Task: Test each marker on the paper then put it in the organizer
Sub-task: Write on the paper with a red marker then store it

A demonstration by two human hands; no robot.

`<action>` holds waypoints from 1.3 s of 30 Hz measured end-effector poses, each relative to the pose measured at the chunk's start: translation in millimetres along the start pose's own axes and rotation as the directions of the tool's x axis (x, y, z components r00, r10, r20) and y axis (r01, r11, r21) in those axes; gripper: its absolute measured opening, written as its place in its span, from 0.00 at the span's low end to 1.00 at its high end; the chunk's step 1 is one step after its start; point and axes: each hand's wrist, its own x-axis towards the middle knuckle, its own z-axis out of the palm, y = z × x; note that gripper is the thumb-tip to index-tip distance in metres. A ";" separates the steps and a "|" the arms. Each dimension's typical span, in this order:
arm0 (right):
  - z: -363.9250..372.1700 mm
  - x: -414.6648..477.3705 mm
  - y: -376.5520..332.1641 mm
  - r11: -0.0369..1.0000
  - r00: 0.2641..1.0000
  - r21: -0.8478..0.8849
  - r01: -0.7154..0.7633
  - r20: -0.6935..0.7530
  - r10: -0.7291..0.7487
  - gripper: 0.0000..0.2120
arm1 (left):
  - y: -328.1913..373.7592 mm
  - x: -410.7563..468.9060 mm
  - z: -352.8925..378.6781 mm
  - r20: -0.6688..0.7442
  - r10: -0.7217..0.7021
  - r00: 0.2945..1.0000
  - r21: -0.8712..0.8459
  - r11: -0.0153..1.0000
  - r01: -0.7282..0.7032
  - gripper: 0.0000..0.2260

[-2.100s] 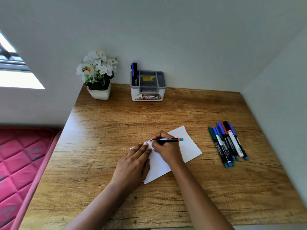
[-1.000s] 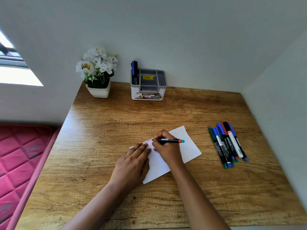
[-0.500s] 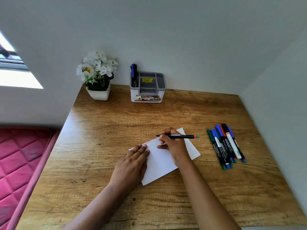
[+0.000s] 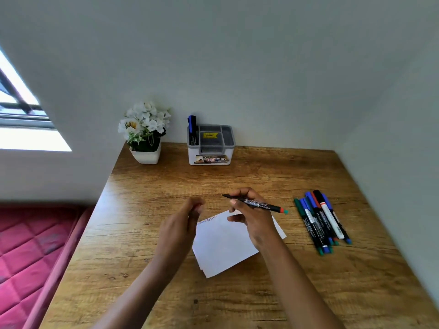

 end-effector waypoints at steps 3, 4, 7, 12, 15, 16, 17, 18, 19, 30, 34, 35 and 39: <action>3.1 -14.1 -19.0 0.995 0.995 0.039 0.097 0.008 -0.097 0.09 | 28.2 16.6 -9.4 0.041 -0.344 0.938 -0.628 0.722 0.292 0.06; 4.5 -18.7 -25.0 0.991 0.992 0.035 0.129 0.004 -0.130 0.09 | 36.1 21.6 -11.2 0.122 -0.433 0.893 -0.777 0.519 0.357 0.06; 8.3 -29.9 -43.4 0.976 0.977 -0.048 0.211 -0.033 -0.213 0.08 | 55.4 32.6 -16.5 0.304 -0.517 0.800 -0.932 0.013 0.363 0.07; 8.8 -38.8 -61.1 0.939 0.946 -0.118 0.322 -0.001 -0.324 0.04 | 73.6 37.3 -22.4 0.362 -0.487 0.795 -0.932 -0.200 0.301 0.07; 8.0 -39.6 -63.8 0.929 0.936 -0.126 0.349 -0.002 -0.352 0.02 | 78.3 39.5 -24.2 0.368 -0.483 0.794 -0.929 -0.230 0.290 0.08; 8.1 -39.7 -63.8 0.928 0.935 -0.124 0.351 0.000 -0.354 0.02 | 79.3 40.0 -24.6 0.367 -0.484 0.794 -0.929 -0.227 0.291 0.08; 8.4 -39.7 -63.8 0.929 0.936 -0.124 0.350 0.008 -0.352 0.02 | 79.8 40.4 -24.6 0.366 -0.483 0.796 -0.930 -0.222 0.293 0.07; 8.8 -39.5 -63.5 0.929 0.938 -0.127 0.346 0.017 -0.347 0.03 | 80.1 40.9 -24.2 0.365 -0.480 0.798 -0.930 -0.216 0.296 0.07; 9.3 -39.1 -63.1 0.931 0.940 -0.131 0.340 0.026 -0.339 0.02 | 80.4 41.0 -23.8 0.365 -0.476 0.800 -0.931 -0.207 0.302 0.07; 19.6 -34.1 -60.5 0.888 0.919 -0.239 0.393 0.079 -0.386 0.03 | 87.3 37.5 -18.8 0.374 -0.372 0.849 -0.924 -0.075 0.374 0.10; 23.7 -35.6 -52.6 0.891 0.925 -0.254 0.377 0.050 -0.377 0.04 | 84.3 38.1 -16.7 0.418 -0.373 0.828 -0.904 -0.081 0.420 0.10; 22.3 -35.8 -51.8 0.894 0.932 -0.263 0.362 0.080 -0.354 0.04 | 82.1 38.8 -17.2 0.428 -0.371 0.824 -0.898 -0.074 0.433 0.11; 7.3 -34.1 -56.8 0.993 0.962 -0.086 0.083 0.267 -0.057 0.07 | 66.8 40.4 -19.4 0.415 -0.379 0.827 -0.903 -0.064 0.424 0.11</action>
